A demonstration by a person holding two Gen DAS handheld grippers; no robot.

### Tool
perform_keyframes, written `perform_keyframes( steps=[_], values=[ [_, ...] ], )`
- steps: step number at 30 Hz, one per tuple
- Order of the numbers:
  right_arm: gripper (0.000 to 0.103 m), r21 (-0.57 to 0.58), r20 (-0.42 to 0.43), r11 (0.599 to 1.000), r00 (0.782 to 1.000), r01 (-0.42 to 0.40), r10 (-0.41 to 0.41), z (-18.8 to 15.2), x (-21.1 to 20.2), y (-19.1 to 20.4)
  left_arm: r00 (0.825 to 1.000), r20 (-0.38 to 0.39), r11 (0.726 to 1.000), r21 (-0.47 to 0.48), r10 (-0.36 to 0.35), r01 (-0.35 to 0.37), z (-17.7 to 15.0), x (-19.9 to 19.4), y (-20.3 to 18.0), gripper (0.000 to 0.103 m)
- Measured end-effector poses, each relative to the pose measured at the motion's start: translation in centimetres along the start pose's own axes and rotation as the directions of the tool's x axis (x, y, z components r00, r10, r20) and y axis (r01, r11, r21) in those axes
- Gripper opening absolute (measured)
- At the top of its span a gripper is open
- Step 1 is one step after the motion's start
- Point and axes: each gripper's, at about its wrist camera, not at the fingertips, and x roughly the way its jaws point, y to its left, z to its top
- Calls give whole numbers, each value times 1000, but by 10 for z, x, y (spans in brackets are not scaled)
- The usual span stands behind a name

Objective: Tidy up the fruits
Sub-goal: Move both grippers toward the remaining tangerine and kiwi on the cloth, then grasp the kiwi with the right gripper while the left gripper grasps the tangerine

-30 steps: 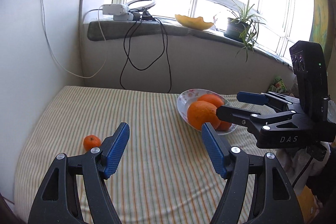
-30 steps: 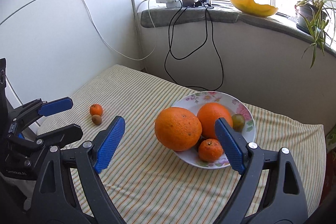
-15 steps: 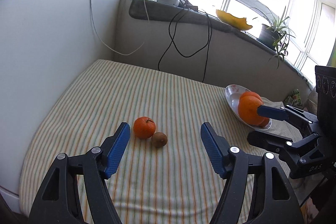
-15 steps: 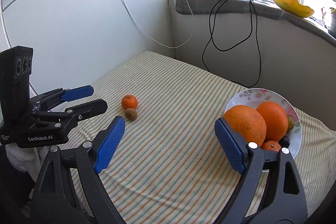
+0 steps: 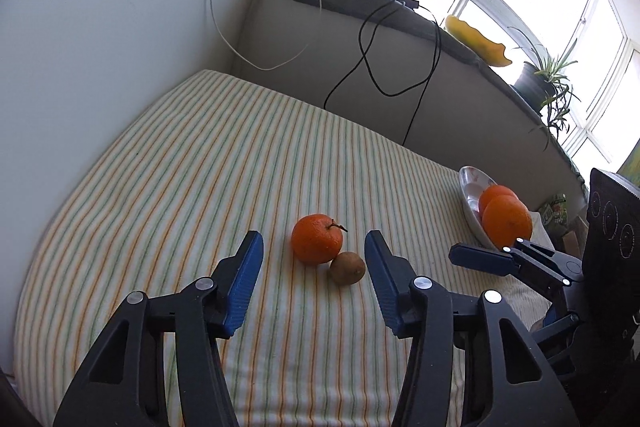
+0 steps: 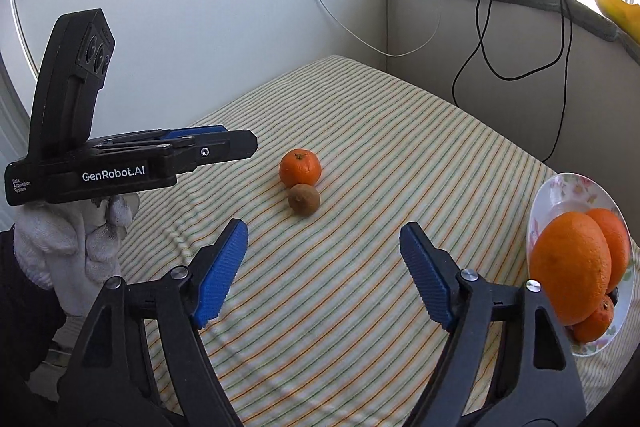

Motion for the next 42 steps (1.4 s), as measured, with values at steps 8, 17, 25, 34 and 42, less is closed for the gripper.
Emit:
perform_keyframes(
  steps=[8, 17, 25, 34, 42],
  values=[
    [62, -12, -58, 1000, 998, -26, 25, 2, 34, 8, 999, -46, 1000, 17, -18, 19, 3, 22, -5, 44],
    [50, 4, -94, 999, 995, -43, 43, 5, 60, 4, 997, -75, 999, 43, -13, 16, 6, 37, -8, 43],
    [50, -8, -104, 999, 993, -50, 49, 10, 73, 10, 995, -97, 998, 55, 1, 4, 6, 46, -9, 43],
    [42, 4, -118, 999, 992, -46, 46, 12, 81, 7, 995, -102, 999, 46, 9, -4, 4, 49, -4, 36],
    [35, 5, -136, 999, 990, -41, 42, 9, 86, 6, 996, -94, 999, 45, 9, -5, 2, 49, -6, 33]
  ],
)
